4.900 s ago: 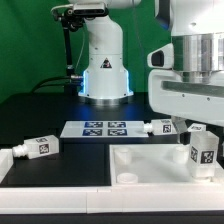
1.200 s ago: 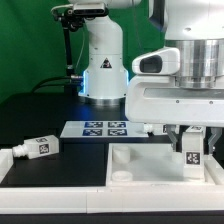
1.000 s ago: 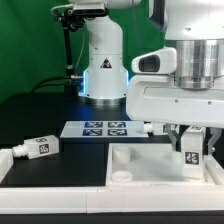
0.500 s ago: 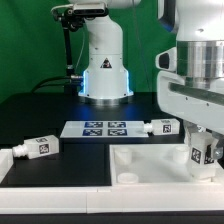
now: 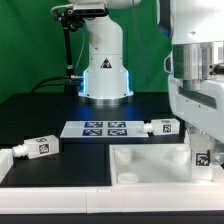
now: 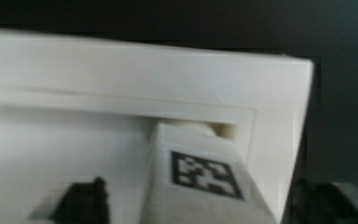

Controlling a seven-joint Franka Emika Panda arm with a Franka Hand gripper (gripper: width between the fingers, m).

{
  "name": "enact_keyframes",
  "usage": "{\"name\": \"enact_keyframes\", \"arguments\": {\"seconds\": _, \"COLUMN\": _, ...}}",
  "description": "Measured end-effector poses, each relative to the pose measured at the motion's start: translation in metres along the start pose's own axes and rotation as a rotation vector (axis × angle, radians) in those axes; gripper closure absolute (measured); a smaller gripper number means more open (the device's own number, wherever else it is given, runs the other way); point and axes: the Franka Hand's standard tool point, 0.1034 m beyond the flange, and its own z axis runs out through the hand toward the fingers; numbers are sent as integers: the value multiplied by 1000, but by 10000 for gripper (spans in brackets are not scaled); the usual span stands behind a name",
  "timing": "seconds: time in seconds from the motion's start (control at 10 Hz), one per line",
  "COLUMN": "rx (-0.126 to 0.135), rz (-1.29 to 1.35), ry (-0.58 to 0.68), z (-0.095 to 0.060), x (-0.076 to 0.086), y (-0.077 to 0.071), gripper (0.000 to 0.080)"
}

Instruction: Assemble one leg

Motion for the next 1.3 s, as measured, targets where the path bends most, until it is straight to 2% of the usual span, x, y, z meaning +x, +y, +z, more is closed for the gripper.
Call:
{"name": "enact_keyframes", "arguments": {"seconds": 0.1, "rx": 11, "rz": -191, "ry": 5, "z": 3, "x": -2, "y": 1, "gripper": 191}}
{"name": "enact_keyframes", "arguments": {"seconds": 0.2, "rx": 9, "rz": -352, "ry": 3, "z": 3, "x": -6, "y": 2, "gripper": 163}}
{"name": "enact_keyframes", "arguments": {"seconds": 0.3, "rx": 7, "rz": -442, "ry": -2, "z": 2, "x": -11, "y": 2, "gripper": 163}}
{"name": "enact_keyframes", "arguments": {"seconds": 0.6, "rx": 6, "rz": -666, "ry": 2, "z": 3, "x": -6, "y": 2, "gripper": 151}}
{"name": "enact_keyframes", "arguments": {"seconds": 0.8, "rx": -18, "rz": -1102, "ry": 47, "z": -6, "x": 6, "y": -7, "gripper": 151}}
{"name": "enact_keyframes", "arguments": {"seconds": 0.9, "rx": -43, "rz": -1225, "ry": 67, "z": -6, "x": 6, "y": -8, "gripper": 151}}
{"name": "enact_keyframes", "arguments": {"seconds": 1.0, "rx": -40, "rz": -1181, "ry": 65, "z": -5, "x": 5, "y": -8, "gripper": 151}}
{"name": "enact_keyframes", "arguments": {"seconds": 1.1, "rx": -40, "rz": -1181, "ry": 66, "z": -6, "x": 6, "y": -8, "gripper": 235}}
{"name": "enact_keyframes", "arguments": {"seconds": 1.2, "rx": -38, "rz": -1156, "ry": 65, "z": -5, "x": 6, "y": -8, "gripper": 377}}
{"name": "enact_keyframes", "arguments": {"seconds": 1.3, "rx": -35, "rz": -1053, "ry": 66, "z": -5, "x": 6, "y": -7, "gripper": 377}}
